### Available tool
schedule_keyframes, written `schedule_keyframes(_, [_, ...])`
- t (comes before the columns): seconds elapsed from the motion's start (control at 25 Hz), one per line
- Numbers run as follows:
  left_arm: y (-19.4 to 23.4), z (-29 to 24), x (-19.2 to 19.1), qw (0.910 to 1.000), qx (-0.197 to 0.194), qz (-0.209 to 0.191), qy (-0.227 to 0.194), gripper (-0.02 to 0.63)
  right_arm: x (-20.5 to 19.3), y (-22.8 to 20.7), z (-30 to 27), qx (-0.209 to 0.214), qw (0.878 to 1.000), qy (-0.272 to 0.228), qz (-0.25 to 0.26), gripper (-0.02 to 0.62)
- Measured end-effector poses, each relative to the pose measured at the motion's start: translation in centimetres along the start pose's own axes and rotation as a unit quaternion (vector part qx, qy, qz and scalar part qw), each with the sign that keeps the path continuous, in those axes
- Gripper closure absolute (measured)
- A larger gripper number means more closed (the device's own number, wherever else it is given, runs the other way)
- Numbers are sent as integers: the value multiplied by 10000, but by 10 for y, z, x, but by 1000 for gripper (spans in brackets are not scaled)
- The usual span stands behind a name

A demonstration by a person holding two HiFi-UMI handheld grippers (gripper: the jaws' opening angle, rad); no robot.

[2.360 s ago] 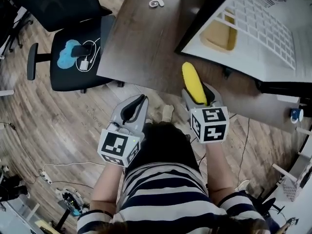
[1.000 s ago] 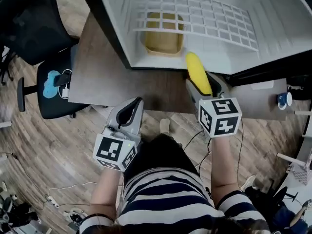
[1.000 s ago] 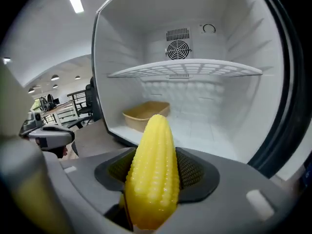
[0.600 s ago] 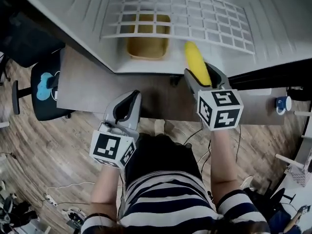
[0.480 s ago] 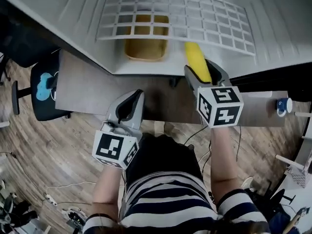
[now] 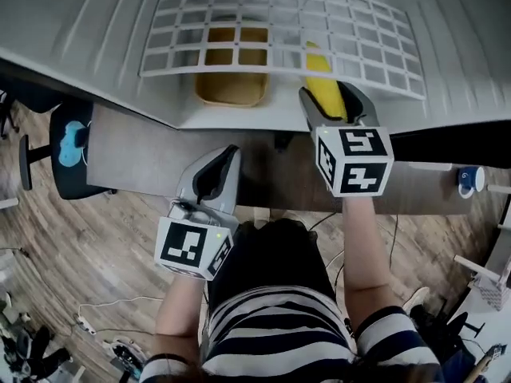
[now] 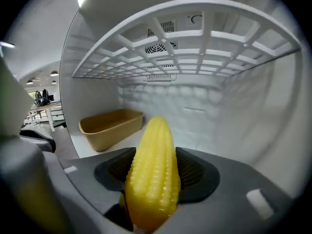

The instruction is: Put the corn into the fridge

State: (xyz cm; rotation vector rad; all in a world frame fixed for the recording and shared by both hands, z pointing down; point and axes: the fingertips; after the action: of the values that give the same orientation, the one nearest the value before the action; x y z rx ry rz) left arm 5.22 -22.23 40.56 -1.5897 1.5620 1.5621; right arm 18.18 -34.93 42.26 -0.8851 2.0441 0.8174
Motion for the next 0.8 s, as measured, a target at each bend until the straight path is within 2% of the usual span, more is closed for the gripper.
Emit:
schedule_keyframes(0.24, [10,-5,10,9995,240,30,-197,606,-1,-3,-9,-145,9996,107,200,334])
schedule_keyframes(0.52, [18,-6,8,9994,303,-23,-145,606,-5,-2,-16,-258,9984,394,301,334])
schedule_keyframes(0.8, [20,-3,9,9994,320,-92,-122,606,-2,-1,-16,-270,9983,338,396,330])
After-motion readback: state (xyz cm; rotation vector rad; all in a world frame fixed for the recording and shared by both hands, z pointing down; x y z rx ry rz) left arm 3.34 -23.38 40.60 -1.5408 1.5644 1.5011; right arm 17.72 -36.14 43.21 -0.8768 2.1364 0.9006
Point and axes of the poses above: the fingertips, and each gripper's own axes: z backward along the fingers, y to its left, x out of its top, and after that the axes turned 12 degrees about z, right-handed
